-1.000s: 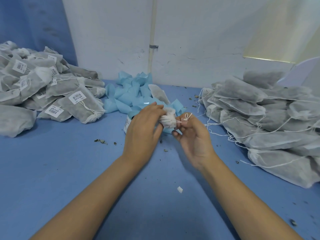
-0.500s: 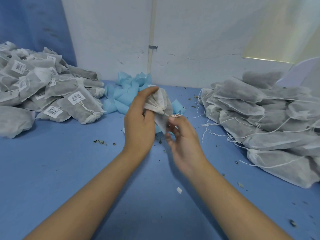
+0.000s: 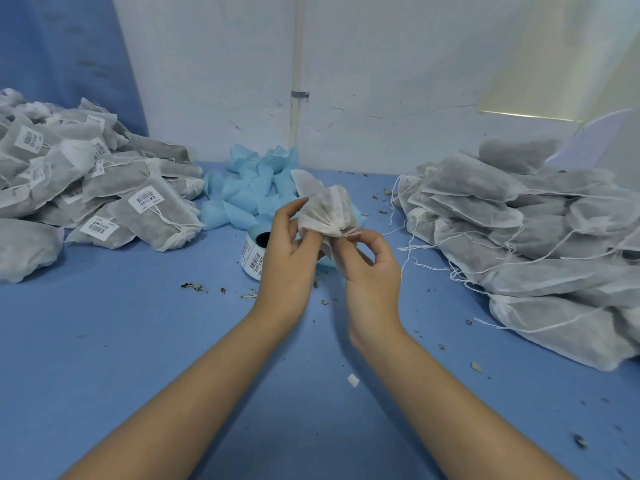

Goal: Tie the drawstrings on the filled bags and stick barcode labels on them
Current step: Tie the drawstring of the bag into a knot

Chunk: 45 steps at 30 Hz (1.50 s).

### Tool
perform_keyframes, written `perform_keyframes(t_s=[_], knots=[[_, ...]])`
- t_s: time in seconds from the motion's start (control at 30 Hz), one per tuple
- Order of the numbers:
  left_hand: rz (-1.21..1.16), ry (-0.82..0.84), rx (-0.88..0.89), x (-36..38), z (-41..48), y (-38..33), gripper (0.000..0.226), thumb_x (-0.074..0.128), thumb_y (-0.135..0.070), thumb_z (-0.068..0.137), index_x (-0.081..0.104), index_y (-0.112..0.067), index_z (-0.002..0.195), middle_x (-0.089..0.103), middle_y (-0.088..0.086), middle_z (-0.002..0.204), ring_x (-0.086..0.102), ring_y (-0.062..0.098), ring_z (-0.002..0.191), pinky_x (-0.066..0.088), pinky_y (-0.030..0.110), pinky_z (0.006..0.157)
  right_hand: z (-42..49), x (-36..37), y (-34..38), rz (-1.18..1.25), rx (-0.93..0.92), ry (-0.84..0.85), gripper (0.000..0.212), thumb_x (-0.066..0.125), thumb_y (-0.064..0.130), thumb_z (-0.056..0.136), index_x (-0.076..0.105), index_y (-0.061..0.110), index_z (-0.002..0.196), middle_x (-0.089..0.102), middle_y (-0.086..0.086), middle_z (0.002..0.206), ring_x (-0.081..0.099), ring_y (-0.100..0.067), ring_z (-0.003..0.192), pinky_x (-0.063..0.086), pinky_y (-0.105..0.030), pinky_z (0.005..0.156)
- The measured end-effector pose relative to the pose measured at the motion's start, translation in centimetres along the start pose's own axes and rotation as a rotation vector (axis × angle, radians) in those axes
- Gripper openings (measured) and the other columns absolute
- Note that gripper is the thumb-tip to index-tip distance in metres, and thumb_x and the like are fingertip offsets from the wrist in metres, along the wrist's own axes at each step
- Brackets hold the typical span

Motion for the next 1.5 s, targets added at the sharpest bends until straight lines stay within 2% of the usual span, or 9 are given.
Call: perform_keyframes(t_s=[0.1, 0.23, 0.37, 0.53, 0.7, 0.9, 1.0, 1.33, 1.5], knots=[[-0.107, 0.030, -0.106, 0.5, -0.1, 1.1, 0.020, 0.052, -0.013, 0.095, 0.055, -0.022, 0.112, 0.070, 0.000, 0.104, 0.067, 0.020, 0.099, 0.055, 0.035, 0.083, -0.4, 0.5, -0.2, -0.004, -0.006, 0.033, 0.015, 0.070, 0.009, 0.082, 0.059, 0.018, 0.079, 0.061, -0.016, 0.105, 0.059, -0.011, 0.073, 0.045, -0.014, 0.060], [0.108, 0.015, 0.130, -0.4, 0.1, -1.4, 0.029, 0.047, -0.003, 0.095, 0.057, -0.027, 0.107, 0.066, -0.013, 0.097, 0.062, 0.001, 0.089, 0.048, 0.016, 0.079, -0.1, -0.5, 0.5, -0.037, -0.045, -0.069, 0.020, 0.065, 0.006, 0.083, 0.061, 0.024, 0.074, 0.057, -0.007, 0.117, 0.059, -0.014, 0.102, 0.047, -0.021, 0.087], [0.369, -0.052, 0.255, -1.1, 0.2, -2.5, 0.026, 0.042, -0.004, 0.096, 0.058, -0.017, 0.111, 0.062, -0.006, 0.105, 0.056, 0.005, 0.098, 0.043, 0.017, 0.084, 0.1, 0.6, 1.4, 0.121, -0.031, 0.060, 0.027, 0.057, -0.002, 0.085, 0.057, 0.020, 0.069, 0.066, 0.010, 0.079, 0.059, -0.006, 0.077, 0.045, -0.017, 0.072], [0.529, -0.103, 0.218, -1.9, 0.6, -2.1, 0.016, 0.039, -0.010, 0.093, 0.049, -0.022, 0.098, 0.056, -0.016, 0.077, 0.052, -0.009, 0.071, 0.037, 0.009, 0.060, -0.5, 2.2, 1.1, 0.299, 0.053, 0.152, 0.037, 0.054, -0.008, 0.082, 0.059, 0.020, 0.059, 0.066, 0.004, 0.076, 0.057, -0.013, 0.068, 0.042, -0.019, 0.058], [0.602, 0.112, 0.139, -0.3, 0.7, -0.2, 0.001, 0.044, -0.022, 0.096, 0.045, -0.021, 0.097, 0.056, -0.010, 0.074, 0.052, -0.004, 0.066, 0.036, 0.015, 0.057, 0.2, 0.9, 1.5, 0.288, 0.055, 0.050, 0.025, 0.052, -0.004, 0.086, 0.050, 0.013, 0.069, 0.068, 0.004, 0.082, 0.049, -0.007, 0.052, 0.038, -0.016, 0.048], [0.671, 0.455, 0.116, 1.9, -0.1, 0.9, 0.056, 0.079, -0.051, 0.066, 0.043, -0.035, 0.106, 0.060, -0.017, 0.090, 0.057, -0.003, 0.080, 0.043, 0.015, 0.068, 1.8, -1.2, 1.0, 0.380, 0.163, -0.054, 0.017, 0.050, -0.005, 0.087, 0.050, 0.009, 0.076, 0.064, 0.000, 0.062, 0.045, -0.008, 0.047, 0.038, -0.016, 0.044], [0.818, 0.441, 0.031, 1.2, 0.6, 1.7, 0.055, 0.081, -0.050, 0.061, 0.052, -0.036, 0.105, 0.061, -0.016, 0.089, 0.057, 0.002, 0.085, 0.044, 0.021, 0.071, 2.2, -1.7, 0.4, 0.392, 0.214, -0.069, 0.014, 0.052, -0.004, 0.088, 0.055, 0.007, 0.081, 0.061, -0.002, 0.066, 0.049, -0.008, 0.050, 0.043, -0.015, 0.048], [0.320, 0.160, -0.204, -1.5, 1.9, 2.4, 0.004, 0.071, -0.025, 0.080, 0.070, -0.028, 0.082, 0.069, -0.015, 0.077, 0.062, 0.003, 0.072, 0.045, 0.019, 0.066, 2.3, -0.1, 0.8, 0.219, 0.140, 0.104, 0.019, 0.057, -0.007, 0.086, 0.069, 0.007, 0.081, 0.067, -0.001, 0.064, 0.062, -0.010, 0.064, 0.052, -0.015, 0.065], [-0.011, -0.109, -0.261, -3.2, 1.9, 2.7, 0.018, 0.071, -0.018, 0.081, 0.062, -0.028, 0.092, 0.070, -0.005, 0.087, 0.066, 0.010, 0.079, 0.052, 0.025, 0.069, 1.3, 0.5, 1.1, -0.050, 0.015, 0.125, 0.011, 0.070, -0.001, 0.081, 0.070, 0.010, 0.083, 0.070, 0.000, 0.065, 0.066, -0.007, 0.063, 0.051, -0.014, 0.063]])
Point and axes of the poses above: each hand's wrist, its own z-axis towards the middle knuckle, its own x-axis out of the palm, y = z × x, the point moved 10 cm from there along z, towards the middle knuckle
